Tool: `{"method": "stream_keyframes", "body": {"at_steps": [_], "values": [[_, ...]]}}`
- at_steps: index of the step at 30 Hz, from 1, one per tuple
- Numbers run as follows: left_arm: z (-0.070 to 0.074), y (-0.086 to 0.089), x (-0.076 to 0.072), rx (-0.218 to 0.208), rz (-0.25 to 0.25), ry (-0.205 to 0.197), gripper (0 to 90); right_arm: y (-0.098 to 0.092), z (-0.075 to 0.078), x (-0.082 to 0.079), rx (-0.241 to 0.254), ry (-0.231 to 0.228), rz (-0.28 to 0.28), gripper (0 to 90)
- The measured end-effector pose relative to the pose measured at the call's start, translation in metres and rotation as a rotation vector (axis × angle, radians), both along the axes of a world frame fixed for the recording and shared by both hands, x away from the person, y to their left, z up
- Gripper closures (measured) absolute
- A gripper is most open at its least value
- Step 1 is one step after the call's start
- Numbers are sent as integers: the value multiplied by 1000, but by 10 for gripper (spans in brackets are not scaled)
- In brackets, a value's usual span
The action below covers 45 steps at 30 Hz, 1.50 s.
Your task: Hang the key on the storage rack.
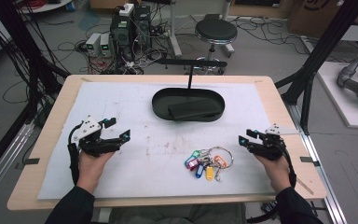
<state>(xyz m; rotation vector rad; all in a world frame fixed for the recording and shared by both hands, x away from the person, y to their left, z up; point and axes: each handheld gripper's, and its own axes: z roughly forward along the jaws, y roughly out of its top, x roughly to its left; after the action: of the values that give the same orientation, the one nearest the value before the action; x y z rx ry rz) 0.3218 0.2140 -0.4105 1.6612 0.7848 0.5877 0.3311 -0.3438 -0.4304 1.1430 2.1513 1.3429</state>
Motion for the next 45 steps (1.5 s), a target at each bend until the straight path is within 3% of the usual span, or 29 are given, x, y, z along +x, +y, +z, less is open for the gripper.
{"method": "stream_keyframes", "body": {"at_steps": [6,10,13,15,20,22,24,26,31,32,36,41,45], "values": [[-3,-2,0,8,-10,11,232,23,-16,4,-106,136,70,657],[-4,-4,0,5,-14,18,233,30,-22,5,-157,189,86,671],[-8,-6,-1,6,-20,30,233,36,-23,3,-192,162,98,653],[-8,-8,-1,18,-27,29,234,42,-24,0,-262,108,101,678],[-7,-11,-1,17,-30,24,235,48,-23,-4,-293,85,134,867],[-8,-11,-2,20,-33,25,235,49,-22,-3,-287,101,130,876],[-8,-12,-2,22,-30,26,235,47,-21,0,-265,118,129,880],[-8,-12,-3,20,-29,24,235,45,-19,1,-247,105,110,882],[-8,-12,-4,22,-30,25,235,34,-4,2,-92,45,53,882],[-9,-11,-5,24,-33,27,235,31,1,2,-42,29,41,882],[-10,-12,-6,23,-32,29,236,25,7,3,75,26,35,882],[-9,-11,-7,19,-29,22,237,29,9,2,145,26,53,882],[-9,-10,-6,10,-30,24,237,36,12,-2,170,16,84,878]]}}
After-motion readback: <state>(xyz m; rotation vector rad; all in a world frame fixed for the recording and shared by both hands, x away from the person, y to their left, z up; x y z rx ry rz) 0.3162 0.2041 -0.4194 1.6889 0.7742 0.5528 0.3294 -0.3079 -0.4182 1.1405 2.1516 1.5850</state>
